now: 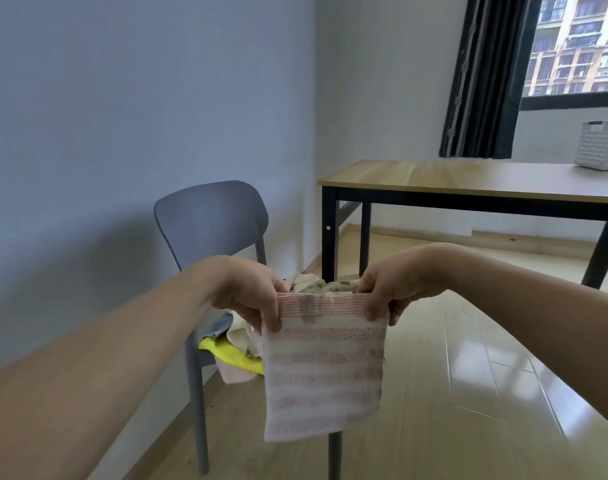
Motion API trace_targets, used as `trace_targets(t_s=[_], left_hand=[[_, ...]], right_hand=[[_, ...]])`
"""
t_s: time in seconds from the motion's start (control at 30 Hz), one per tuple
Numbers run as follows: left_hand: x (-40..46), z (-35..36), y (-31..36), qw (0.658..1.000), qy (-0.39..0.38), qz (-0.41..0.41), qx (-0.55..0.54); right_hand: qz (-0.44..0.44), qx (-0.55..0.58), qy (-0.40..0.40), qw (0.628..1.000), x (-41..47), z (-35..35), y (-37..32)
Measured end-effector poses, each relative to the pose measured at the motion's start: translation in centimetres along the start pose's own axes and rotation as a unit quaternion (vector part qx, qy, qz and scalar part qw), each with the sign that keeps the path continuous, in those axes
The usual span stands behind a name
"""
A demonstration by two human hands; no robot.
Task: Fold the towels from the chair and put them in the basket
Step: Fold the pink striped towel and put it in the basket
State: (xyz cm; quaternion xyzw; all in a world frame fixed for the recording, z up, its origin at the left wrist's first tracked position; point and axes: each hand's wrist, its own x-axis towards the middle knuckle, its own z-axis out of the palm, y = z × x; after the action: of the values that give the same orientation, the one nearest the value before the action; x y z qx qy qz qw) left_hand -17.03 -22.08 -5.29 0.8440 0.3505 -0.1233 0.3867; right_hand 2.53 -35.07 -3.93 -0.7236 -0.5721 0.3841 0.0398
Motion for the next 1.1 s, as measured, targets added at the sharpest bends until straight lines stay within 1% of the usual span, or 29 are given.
trace_targets(t_s=[0.03, 0.07, 0.1, 0.13, 0.17, 0.2, 0.23, 0.27, 0.3, 0.33, 0.37, 0.4, 0.43, 0.47, 0.53, 0.57, 0.63, 0.67, 0.7, 0.8, 0.83, 0.87, 0.93, 0.97, 1.0, 1.07, 1.1], left_hand=[[0.1, 0.1, 0.0, 0.999, 0.03, 0.021, 0.003], [0.1, 0.4, 0.0, 0.995, 0.082, 0.053, 0.015], [0.2, 0.7, -0.1, 0.983, 0.153, 0.094, 0.029], [0.2, 1.2, -0.3, 0.962, 0.23, 0.143, 0.044], [0.2, 1.9, -0.5, 0.928, 0.306, 0.205, 0.057], [0.1, 2.6, -0.8, 0.884, 0.369, 0.276, 0.077], [0.1, 3.3, -1.0, 0.836, 0.414, 0.342, 0.115], [0.2, 3.6, -1.0, 0.792, 0.44, 0.389, 0.171], [0.4, 3.4, -0.8, 0.754, 0.452, 0.42, 0.226], [0.6, 2.7, -0.3, 0.725, 0.463, 0.433, 0.27], [1.1, 1.6, 0.3, 0.707, 0.479, 0.432, 0.291], [1.5, 0.4, 1.1, 0.696, 0.499, 0.423, 0.296], [2.3, -0.9, 1.8, 0.689, 0.519, 0.413, 0.291], [2.9, -2.0, 2.4, 0.682, 0.535, 0.404, 0.292], [4.1, -3.3, 3.2, 0.667, 0.545, 0.393, 0.321], [4.7, -3.3, 3.1, 0.653, 0.546, 0.392, 0.349], [6.3, -1.7, 1.7, 0.618, 0.531, 0.394, 0.426], [7.3, 0.2, 0.3, 0.608, 0.508, 0.4, 0.461], [8.4, 2.5, -1.5, 0.608, 0.475, 0.411, 0.486], [10.5, 10.4, -6.6, 0.646, 0.334, 0.426, 0.538], [11.2, 12.4, -7.9, 0.666, 0.29, 0.418, 0.545], [11.3, 13.9, -8.6, 0.705, 0.253, 0.405, 0.525], [11.1, 15.1, -9.2, 0.794, 0.207, 0.377, 0.43], [11.0, 15.1, -9.1, 0.83, 0.195, 0.365, 0.375], [10.8, 15.1, -8.8, 0.854, 0.2, 0.357, 0.322], [11.0, 14.7, -7.4, 0.886, 0.265, 0.323, 0.203], [11.3, 14.5, -6.5, 0.896, 0.312, 0.285, 0.141]], right_hand=[[-0.004, -0.006, 0.01, 1.0, 0.0, -0.1, 0.0], [-0.009, -0.018, 0.028, 0.999, 0.1, -0.1, 0.2], [-0.015, -0.036, 0.051, 0.998, 0.1, -0.1, 0.4], [-0.021, -0.059, 0.077, 0.995, 0.1, 0.1, 0.6], [-0.029, -0.081, 0.109, 0.99, 0.1, 0.5, 0.9], [-0.041, -0.1, 0.142, 0.984, 0.2, 1.0, 1.2], [-0.056, -0.113, 0.178, 0.976, 0.2, 1.5, 1.5], [-0.068, -0.125, 0.222, 0.965, 0.2, 1.8, 1.7], [-0.079, -0.136, 0.285, 0.945, 0.2, 1.8, 2.0], [-0.091, -0.143, 0.363, 0.916, 0.3, 1.3, 2.2], [-0.107, -0.137, 0.441, 0.881, 0.5, 0.6, 2.3], [-0.126, -0.125, 0.507, 0.843, 0.7, -0.4, 2.3], [-0.14, -0.12, 0.552, 0.813, 1.1, -1.2, 2.1], [-0.143, -0.124, 0.581, 0.792, 1.6, -1.8, 1.9], [-0.13, -0.135, 0.615, 0.766, 3.1, -2.0, 1.6], [-0.117, -0.133, 0.627, 0.759, 3.9, -1.5, 1.9], [-0.076, -0.106, 0.636, 0.76, 5.7, 0.5, 3.3], [-0.048, -0.074, 0.627, 0.774, 6.5, 2.2, 4.5], [-0.021, -0.031, 0.607, 0.794, 7.2, 4.2, 5.7], [0.05, 0.101, 0.505, 0.856, 9.5, 11.1, 8.9], [0.063, 0.144, 0.476, 0.865, 10.1, 13.2, 9.8], [0.072, 0.194, 0.455, 0.866, 10.5, 15.0, 10.5], [0.08, 0.294, 0.411, 0.859, 11.1, 17.7, 11.5], [0.081, 0.341, 0.388, 0.852, 11.3, 18.5, 11.9], [0.079, 0.387, 0.366, 0.842, 11.4, 19.1, 12.1], [0.073, 0.456, 0.327, 0.824, 11.4, 19.2, 12.2], [0.069, 0.476, 0.322, 0.815, 11.4, 18.9, 12.3]])
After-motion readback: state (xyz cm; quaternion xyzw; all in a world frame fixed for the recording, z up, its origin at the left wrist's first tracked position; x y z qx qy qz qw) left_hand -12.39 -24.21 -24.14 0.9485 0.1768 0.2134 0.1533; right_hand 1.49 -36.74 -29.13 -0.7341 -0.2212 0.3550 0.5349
